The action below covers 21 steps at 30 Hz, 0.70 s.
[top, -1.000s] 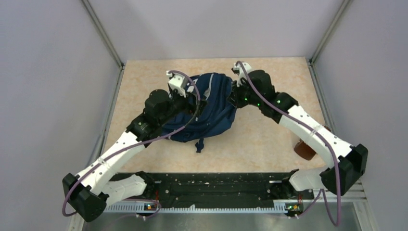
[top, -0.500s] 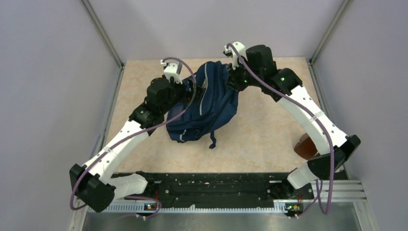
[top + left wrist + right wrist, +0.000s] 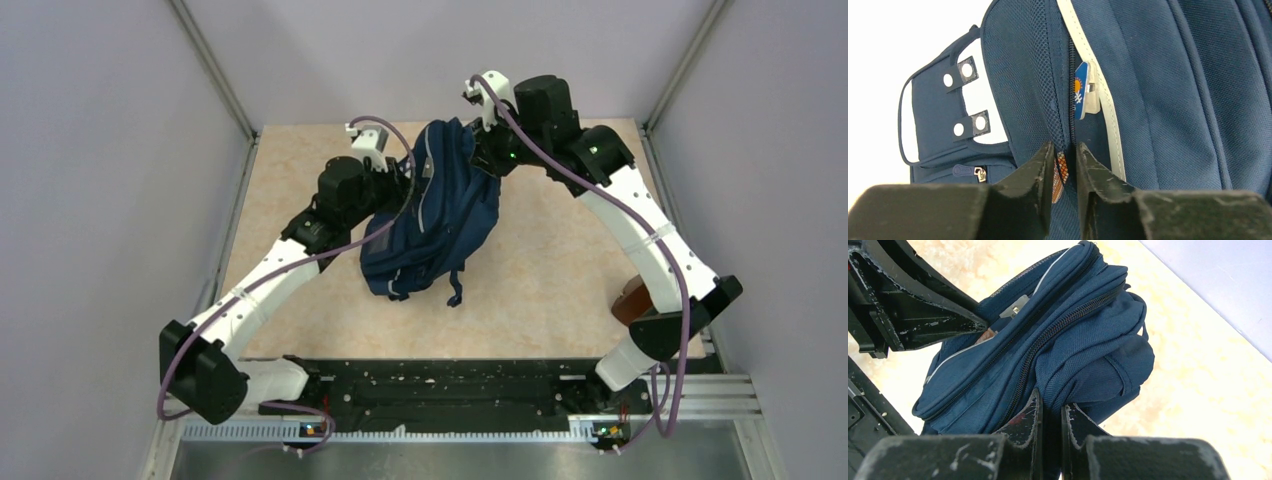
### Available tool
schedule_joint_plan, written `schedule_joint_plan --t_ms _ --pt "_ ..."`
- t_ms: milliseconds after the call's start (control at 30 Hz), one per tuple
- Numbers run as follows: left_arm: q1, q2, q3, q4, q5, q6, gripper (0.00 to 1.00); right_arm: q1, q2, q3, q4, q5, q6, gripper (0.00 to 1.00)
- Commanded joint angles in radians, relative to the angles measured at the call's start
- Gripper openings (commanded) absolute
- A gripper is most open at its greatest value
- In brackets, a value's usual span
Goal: Pack the student bag
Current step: Adjust the student bag at the center of the board.
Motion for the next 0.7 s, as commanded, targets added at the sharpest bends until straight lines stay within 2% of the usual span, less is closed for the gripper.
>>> schedule_joint_plan --t_ms 0,133,267,533,667 --pt "0.009 -0.013 0.05 0.018 -0.057 0.039 0.24 -0.007 -0.085 0.107 0.345 0.018 -0.056 0.0" --pt "0.008 -0.071 0.055 0.003 -0.133 0.073 0.2 -0.007 -0.088 0.086 0.355 0.056 -0.064 0.0" --pt "0.008 -0.117 0.024 0.056 -0.1 0.064 0.0 -0.007 -0.083 0.075 0.364 0.075 -0.067 0.0" --pt "0.013 -0.133 -0.026 0.193 0.071 -0.022 0.0 -0.007 -0.091 0.026 0.426 0.096 -0.096 0.0" --pt "0.015 -0.122 -0.073 0.346 0.277 -0.099 0.0 -0.008 -0.077 0.028 0.523 0.094 -0.141 0.0"
